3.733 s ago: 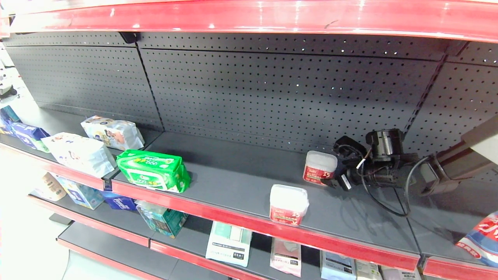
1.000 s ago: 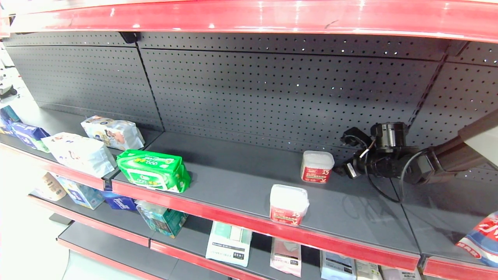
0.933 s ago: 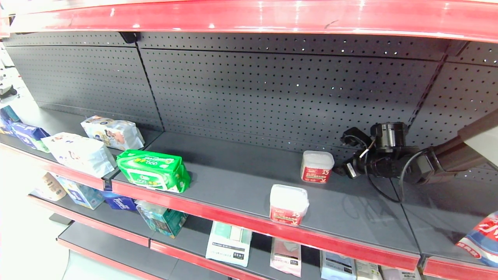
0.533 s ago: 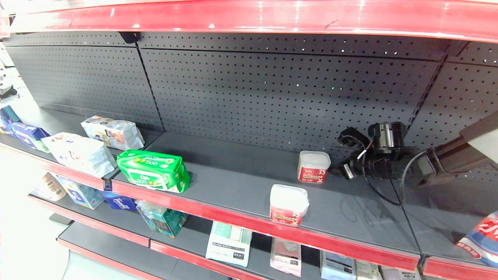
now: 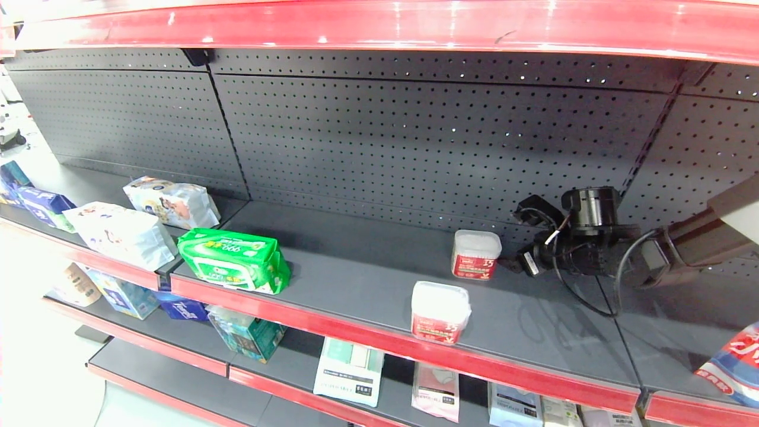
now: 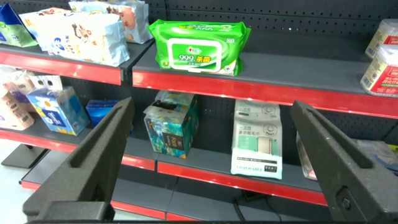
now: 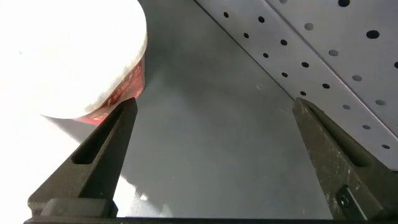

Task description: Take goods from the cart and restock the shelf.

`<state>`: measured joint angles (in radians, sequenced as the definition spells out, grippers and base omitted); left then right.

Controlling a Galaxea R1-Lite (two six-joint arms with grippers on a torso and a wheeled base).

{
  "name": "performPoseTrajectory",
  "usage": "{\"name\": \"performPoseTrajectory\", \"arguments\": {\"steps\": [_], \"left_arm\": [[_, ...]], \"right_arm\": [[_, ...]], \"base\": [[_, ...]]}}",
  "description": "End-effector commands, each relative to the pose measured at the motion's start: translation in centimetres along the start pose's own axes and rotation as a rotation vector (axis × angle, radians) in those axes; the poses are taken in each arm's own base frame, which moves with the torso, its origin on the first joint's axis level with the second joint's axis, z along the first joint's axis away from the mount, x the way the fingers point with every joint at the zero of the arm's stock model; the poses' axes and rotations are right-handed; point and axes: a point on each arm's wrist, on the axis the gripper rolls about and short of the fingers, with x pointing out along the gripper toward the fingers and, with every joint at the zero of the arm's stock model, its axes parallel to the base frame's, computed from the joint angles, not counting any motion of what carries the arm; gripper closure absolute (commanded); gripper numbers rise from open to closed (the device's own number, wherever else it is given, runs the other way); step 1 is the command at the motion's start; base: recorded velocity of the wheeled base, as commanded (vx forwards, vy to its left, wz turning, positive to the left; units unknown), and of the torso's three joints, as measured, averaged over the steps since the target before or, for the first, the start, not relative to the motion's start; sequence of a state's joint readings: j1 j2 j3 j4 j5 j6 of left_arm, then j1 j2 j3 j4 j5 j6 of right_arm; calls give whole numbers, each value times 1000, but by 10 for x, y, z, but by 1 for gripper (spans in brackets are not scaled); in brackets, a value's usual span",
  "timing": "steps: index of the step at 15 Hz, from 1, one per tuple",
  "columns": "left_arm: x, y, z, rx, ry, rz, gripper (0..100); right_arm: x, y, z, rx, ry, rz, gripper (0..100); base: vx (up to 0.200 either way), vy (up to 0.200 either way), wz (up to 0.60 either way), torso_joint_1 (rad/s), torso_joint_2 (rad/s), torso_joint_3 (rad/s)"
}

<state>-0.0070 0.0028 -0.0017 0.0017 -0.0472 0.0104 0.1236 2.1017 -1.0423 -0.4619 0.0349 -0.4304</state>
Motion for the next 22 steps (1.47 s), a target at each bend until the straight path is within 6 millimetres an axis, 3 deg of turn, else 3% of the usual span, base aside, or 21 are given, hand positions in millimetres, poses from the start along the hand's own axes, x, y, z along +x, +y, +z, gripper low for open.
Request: {"name": "performPoseTrajectory", "arguments": {"steps": [1,7,15,22], "left_arm": [[0,0,0,0,0,-1,0],[0,0,0,0,0,1,0],[0,0,0,0,0,-1,0],[0,0,0,0,2,-1,0]], "right_arm": [[-3,1,0,-2,-2,2,0],[-19,7,-8,-2,23,14,0],[-87,22,1,70,-51,20,0],[-162,40,0,113,-170,34,0]], "base": [[0,0,0,0,0,0],[0,0,0,0,0,0],[0,0,0,0,0,0],[0,0,0,0,0,0]]}}
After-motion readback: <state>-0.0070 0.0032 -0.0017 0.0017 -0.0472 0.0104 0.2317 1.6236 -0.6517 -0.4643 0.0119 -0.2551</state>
